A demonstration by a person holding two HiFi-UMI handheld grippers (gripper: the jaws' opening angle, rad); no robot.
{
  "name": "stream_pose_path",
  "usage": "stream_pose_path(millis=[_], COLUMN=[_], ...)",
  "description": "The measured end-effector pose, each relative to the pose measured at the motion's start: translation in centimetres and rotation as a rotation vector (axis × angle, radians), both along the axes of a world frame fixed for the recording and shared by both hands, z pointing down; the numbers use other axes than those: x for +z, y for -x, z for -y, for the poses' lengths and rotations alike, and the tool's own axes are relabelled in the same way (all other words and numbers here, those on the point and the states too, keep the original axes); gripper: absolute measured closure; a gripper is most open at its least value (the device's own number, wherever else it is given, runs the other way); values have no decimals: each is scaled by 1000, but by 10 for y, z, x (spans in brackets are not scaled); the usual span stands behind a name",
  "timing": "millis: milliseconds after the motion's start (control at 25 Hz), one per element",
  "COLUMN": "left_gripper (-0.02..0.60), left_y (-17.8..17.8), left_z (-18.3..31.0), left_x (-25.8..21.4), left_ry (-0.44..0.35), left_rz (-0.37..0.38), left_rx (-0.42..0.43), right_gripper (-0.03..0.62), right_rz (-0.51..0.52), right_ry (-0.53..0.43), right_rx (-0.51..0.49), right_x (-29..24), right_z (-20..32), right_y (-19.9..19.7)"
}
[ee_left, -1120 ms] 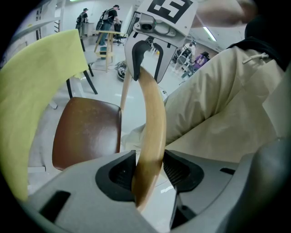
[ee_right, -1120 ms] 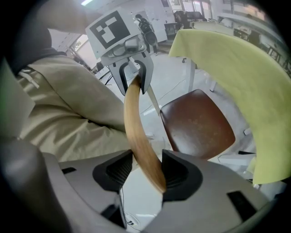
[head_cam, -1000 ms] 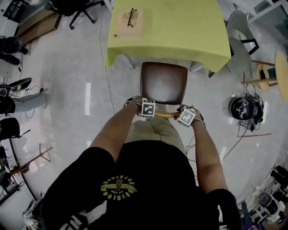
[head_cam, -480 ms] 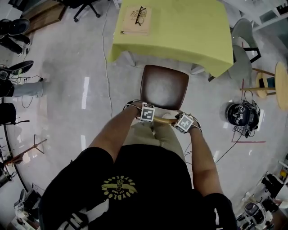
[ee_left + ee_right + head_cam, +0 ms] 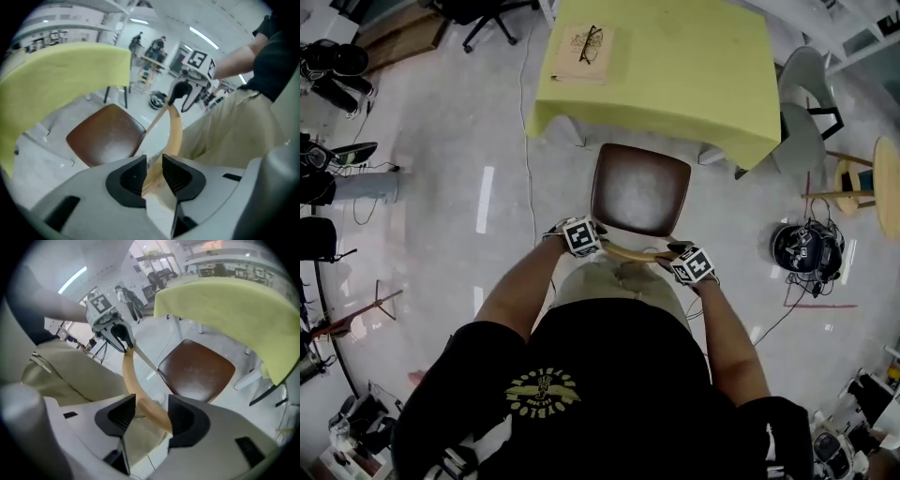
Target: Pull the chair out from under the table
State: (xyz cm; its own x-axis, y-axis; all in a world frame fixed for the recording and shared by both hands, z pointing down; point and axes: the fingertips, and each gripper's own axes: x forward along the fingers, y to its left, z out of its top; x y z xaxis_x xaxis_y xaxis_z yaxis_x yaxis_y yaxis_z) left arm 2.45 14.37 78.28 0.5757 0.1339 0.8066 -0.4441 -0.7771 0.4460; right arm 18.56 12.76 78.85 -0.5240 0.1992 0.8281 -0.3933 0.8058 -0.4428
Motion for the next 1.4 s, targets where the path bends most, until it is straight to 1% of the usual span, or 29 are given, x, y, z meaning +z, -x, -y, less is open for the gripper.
stream_pose_path(millis=[80,120,200,280,360,400,480,600,760,880,960,1080,1160,1400], left_gripper=[513,531,561,571,572,572,572,572,572,572,572,572,572,572], left_y=[3,6,13,16,14,12,10,11,15,14,10,3,1,0], left_z=[19,28,39,46,52,57,67,81,99,103,106,115,121,129], left_x=[-15,-23,-38,-54,-75,-85,-106,-136,-176,-205,-225,-259,-279,-336], left_ry=[-47,-67,-113,-158,-194,-213,-265,-358,-458,-512,-549,-612,-651,-761], left_rz=[-43,-65,-88,-101,-137,-160,-192,-203,-221,-261,-301,-364,-393,-436], left_rx=[-200,-294,-441,-541,-618,-652,-707,-760,-801,-828,-840,-848,-842,-829], right_gripper=[385,390,433,499,558,574,582,583,583,583,583,583,583,583], right_rz=[49,69,106,143,177,191,218,272,347,408,451,497,525,598], right_ry=[-21,-34,-68,-107,-150,-172,-209,-248,-299,-336,-366,-441,-488,-594], right_rx=[74,100,143,183,221,237,262,291,329,361,379,381,382,399], right_x=[-14,-20,-33,-47,-61,-67,-80,-104,-145,-175,-197,-230,-252,-313], right_z=[13,19,27,34,41,44,50,56,74,84,91,106,115,132], right_y=[-5,-6,-8,-8,-7,-6,-4,2,11,13,13,14,16,18])
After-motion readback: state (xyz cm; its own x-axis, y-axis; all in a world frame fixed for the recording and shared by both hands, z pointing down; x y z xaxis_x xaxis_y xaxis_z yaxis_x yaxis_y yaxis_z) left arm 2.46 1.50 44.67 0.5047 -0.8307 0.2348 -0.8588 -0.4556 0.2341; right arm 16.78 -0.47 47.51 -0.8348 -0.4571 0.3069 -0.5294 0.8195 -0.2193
